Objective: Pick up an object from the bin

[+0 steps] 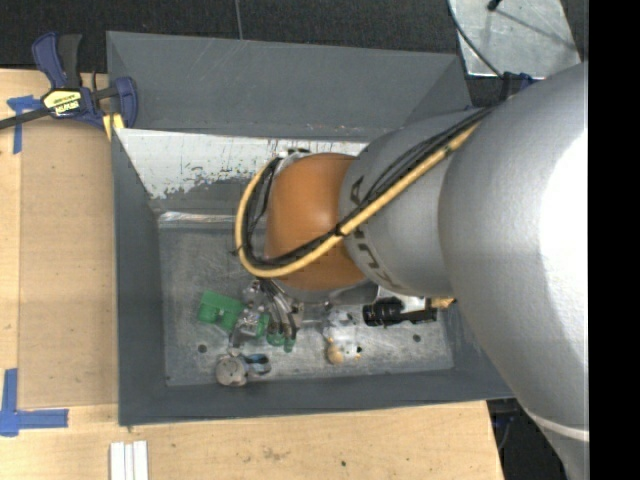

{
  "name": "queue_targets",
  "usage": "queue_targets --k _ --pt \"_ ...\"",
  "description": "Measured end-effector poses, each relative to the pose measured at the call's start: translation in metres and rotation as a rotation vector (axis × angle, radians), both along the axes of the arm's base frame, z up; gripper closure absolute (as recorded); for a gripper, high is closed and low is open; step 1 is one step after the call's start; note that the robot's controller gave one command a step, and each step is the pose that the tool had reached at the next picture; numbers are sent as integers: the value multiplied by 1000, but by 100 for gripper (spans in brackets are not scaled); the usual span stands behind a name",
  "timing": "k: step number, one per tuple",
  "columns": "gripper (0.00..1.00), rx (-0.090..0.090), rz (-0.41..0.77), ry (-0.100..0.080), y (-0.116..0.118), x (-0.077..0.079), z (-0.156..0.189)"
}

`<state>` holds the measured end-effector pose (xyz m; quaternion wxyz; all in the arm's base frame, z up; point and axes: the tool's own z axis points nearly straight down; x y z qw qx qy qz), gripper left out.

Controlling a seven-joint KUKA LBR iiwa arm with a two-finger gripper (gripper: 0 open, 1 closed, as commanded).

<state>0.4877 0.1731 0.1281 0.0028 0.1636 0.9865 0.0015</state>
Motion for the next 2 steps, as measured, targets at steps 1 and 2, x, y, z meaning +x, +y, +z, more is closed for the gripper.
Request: queue_targets --k 1,2 --pt "100 -3 0 9 -1 -2 9" --pt "100 -4 1 11 -1 -2 28"
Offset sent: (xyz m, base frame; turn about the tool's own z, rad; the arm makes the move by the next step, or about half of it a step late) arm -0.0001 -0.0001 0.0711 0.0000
